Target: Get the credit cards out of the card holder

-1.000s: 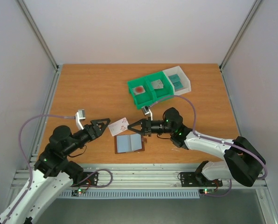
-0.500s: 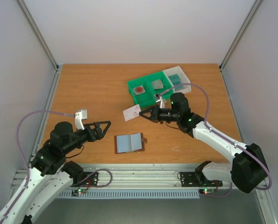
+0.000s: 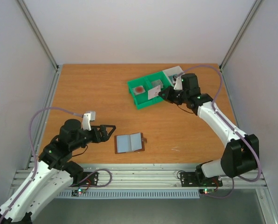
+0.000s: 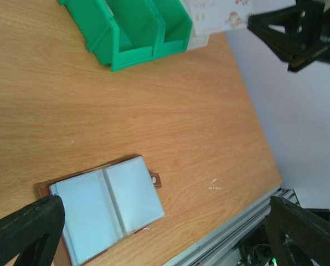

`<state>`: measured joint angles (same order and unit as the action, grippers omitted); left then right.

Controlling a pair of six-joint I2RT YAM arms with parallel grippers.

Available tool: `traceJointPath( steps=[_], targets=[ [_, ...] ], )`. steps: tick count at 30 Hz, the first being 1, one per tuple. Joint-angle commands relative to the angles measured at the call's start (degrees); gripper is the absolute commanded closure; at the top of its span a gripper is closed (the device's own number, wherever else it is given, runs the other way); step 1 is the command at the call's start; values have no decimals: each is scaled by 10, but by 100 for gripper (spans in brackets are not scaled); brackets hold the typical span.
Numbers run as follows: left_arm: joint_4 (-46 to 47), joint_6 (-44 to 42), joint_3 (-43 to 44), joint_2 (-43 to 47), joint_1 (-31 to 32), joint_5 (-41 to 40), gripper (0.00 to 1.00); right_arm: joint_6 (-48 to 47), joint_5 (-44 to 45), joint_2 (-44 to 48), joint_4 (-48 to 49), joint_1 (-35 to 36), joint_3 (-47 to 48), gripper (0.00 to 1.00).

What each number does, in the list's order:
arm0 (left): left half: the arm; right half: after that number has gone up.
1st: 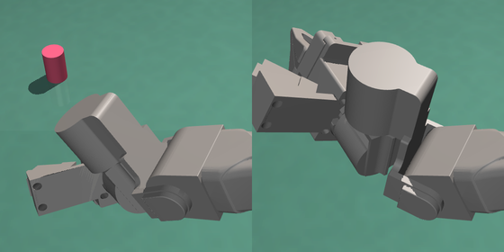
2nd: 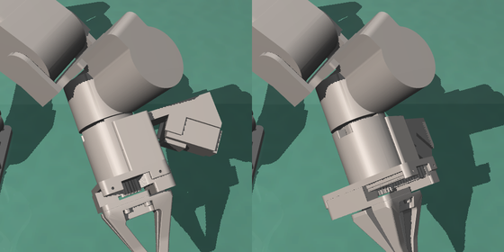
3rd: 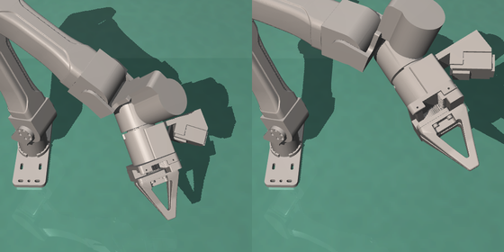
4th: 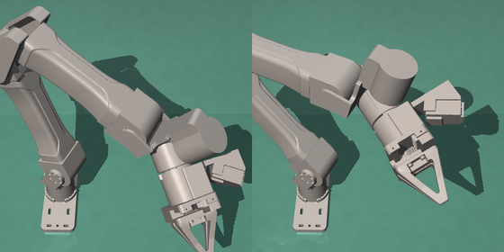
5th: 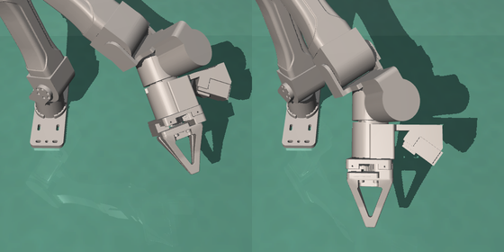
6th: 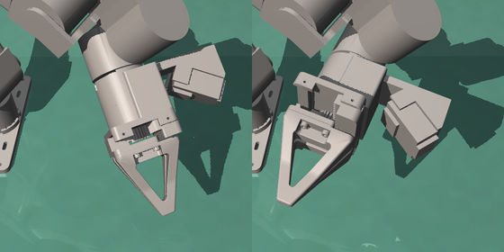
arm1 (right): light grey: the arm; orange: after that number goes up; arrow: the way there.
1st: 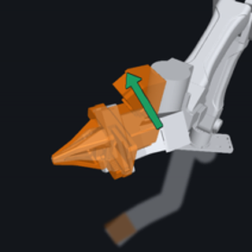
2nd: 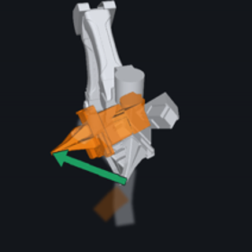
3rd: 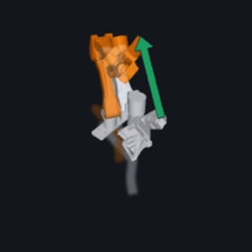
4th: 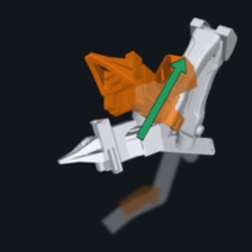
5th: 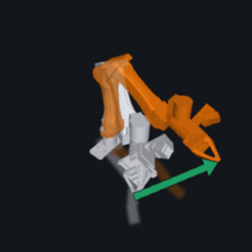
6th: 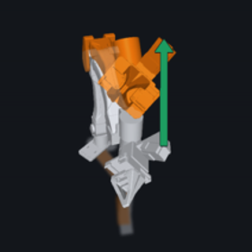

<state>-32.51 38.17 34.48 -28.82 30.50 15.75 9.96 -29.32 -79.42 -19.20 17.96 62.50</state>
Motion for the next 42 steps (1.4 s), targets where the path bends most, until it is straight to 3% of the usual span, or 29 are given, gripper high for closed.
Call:
traceJointPath(
  steps=[1, 16, 33, 42],
  targets=[
    [38, -28, -7, -12, 1, 15, 1, -65, 87, -41, -58, -26, 63, 99],
    [35, -46, -5, -24, 1, 6, 1, -152, 202, -211, -115, -62, 230, 99],
    [50, -42, 2, -65, 1, -4, 1, -188, 185, -382, -252, -64, 417, 99],
    [58, -41, 4, -80, 1, -1, 1, -197, 182, -414, -292, -62, 452, 99]
  ],
)
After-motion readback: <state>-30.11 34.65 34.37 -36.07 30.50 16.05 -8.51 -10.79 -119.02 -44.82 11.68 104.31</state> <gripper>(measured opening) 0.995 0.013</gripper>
